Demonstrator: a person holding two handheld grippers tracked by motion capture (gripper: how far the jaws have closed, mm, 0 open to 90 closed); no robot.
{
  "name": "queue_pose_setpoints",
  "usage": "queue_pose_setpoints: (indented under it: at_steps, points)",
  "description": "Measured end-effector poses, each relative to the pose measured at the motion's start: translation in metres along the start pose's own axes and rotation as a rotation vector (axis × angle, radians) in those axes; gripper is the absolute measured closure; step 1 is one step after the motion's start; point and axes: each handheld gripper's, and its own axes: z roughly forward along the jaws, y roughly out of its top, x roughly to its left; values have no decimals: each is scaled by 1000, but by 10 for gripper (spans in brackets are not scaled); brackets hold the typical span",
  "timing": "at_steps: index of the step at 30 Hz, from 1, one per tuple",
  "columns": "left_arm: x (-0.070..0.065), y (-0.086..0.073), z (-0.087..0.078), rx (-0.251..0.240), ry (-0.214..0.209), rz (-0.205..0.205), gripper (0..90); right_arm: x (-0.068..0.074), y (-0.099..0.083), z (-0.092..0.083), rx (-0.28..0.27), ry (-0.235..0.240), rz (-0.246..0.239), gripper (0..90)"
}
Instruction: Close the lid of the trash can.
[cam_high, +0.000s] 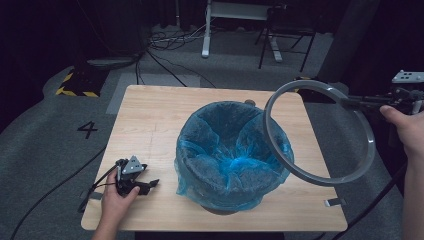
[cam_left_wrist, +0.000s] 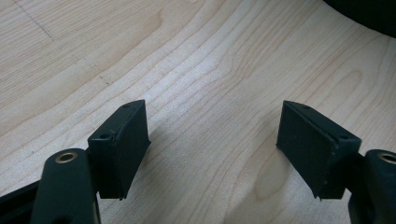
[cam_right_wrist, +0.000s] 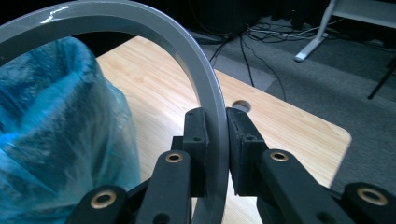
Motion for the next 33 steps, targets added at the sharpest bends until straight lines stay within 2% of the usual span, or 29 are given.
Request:
queue_pose_setpoints:
  at_steps: [13, 21, 33]
  points:
    - [0, 0, 0, 1, -2, 1, 250, 29, 31, 27, 26, 28, -32, 796]
    - [0, 0, 0, 2, -3, 2, 250, 47, 44, 45, 35, 62, -43, 796]
    - [1, 0, 0, 2, -4, 2, 249, 67, 54, 68, 51, 89, -61, 796]
